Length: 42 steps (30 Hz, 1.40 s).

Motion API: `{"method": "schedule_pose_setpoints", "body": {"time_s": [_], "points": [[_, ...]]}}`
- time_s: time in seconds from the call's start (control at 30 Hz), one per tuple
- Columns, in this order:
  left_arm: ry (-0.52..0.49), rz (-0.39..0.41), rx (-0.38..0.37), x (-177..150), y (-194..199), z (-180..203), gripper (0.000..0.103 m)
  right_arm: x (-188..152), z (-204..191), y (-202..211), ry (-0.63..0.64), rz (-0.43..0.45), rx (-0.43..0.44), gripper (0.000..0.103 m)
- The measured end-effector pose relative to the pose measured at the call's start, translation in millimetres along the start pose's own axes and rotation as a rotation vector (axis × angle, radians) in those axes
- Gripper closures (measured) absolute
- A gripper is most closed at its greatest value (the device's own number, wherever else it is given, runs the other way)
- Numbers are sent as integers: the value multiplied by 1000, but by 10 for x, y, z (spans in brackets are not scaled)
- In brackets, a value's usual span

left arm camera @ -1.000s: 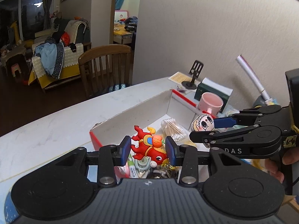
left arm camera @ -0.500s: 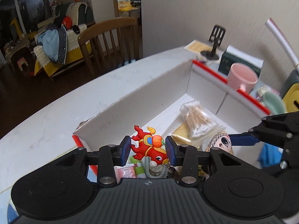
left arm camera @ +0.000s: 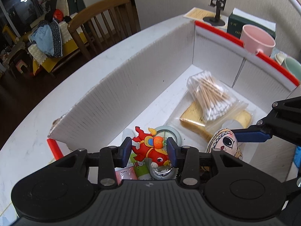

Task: Organize objects
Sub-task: 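Open both tools to drop the keychain and plush into the box, then withdraw both tools from the box back to the mat items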

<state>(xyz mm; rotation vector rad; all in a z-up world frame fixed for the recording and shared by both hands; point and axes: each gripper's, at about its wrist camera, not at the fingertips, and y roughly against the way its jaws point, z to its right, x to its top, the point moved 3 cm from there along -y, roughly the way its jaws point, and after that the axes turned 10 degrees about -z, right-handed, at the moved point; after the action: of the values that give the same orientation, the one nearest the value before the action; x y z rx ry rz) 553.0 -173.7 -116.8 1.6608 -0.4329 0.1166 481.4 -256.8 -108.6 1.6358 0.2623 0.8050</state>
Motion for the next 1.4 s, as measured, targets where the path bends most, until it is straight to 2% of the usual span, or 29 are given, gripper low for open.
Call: {"method": "schedule_pose_setpoints", "body": {"time_s": [0.2, 0.3, 0.43, 0.5, 0.53, 0.57, 0.63, 1.03, 1.4], "points": [[-5, -38, 1, 19, -121, -14, 64, 12, 3, -29, -8, 4, 16, 49], [7, -64, -18, 30, -163, -35, 63, 9, -5, -12, -8, 5, 25, 40], [12, -93, -29, 48, -184, -31, 63, -26, -13, 14, 12, 17, 12, 39], [17, -95, -29, 42, -176, -33, 59, -37, -22, 47, 21, 25, 14, 38], [22, -93, -38, 42, -162, -42, 53, -42, -21, 65, 20, 28, 16, 37], [29, -86, -44, 40, -144, -55, 45, -47, -17, 81, 17, 30, 18, 37], [49, -68, -53, 36, -94, -86, 41, -54, -2, 115, 9, 36, 20, 36], [108, 39, -167, -181, 415, -185, 41, -145, 5, 417, -44, 61, 5, 34], [150, 144, -171, -621, 999, -410, 41, -229, -344, 847, -47, 121, 9, 24]]}}
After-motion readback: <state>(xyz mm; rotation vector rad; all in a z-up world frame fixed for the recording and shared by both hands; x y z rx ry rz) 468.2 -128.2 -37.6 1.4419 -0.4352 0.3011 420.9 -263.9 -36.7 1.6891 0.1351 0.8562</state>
